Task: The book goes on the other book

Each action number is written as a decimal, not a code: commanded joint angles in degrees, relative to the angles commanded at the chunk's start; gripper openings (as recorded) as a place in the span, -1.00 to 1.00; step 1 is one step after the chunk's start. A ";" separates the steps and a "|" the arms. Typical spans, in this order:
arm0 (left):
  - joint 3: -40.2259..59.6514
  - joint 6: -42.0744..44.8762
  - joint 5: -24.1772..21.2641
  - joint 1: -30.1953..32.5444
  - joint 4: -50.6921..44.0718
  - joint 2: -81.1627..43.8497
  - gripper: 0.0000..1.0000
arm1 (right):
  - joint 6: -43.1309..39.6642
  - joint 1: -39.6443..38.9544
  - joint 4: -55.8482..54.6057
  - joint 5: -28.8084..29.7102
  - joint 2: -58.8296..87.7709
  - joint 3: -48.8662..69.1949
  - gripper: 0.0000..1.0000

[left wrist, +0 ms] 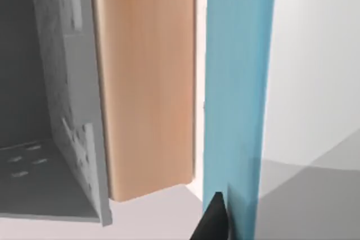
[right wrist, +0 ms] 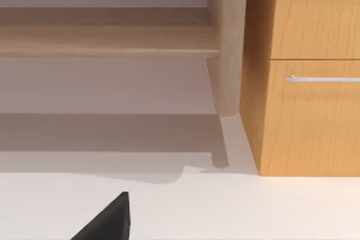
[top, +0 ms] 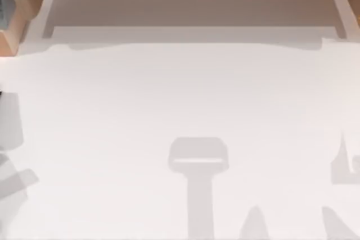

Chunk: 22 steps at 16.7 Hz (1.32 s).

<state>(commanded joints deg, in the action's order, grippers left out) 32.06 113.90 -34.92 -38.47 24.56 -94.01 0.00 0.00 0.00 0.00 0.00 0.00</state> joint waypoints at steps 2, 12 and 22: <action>0.18 -0.17 0.17 0.17 0.33 -0.49 -1.00 | 0.00 0.00 0.00 0.00 0.00 0.00 1.00; 0.48 -0.46 0.46 0.45 0.88 -1.32 -0.25 | 0.00 0.00 0.00 0.00 0.00 0.00 1.00; 0.48 -0.46 0.46 0.45 0.88 -1.32 1.00 | 0.00 0.00 0.00 0.00 0.00 0.00 1.00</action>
<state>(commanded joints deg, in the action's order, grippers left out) 32.53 113.44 -34.46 -38.02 25.44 -95.33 0.00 0.00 0.00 0.00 0.00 0.00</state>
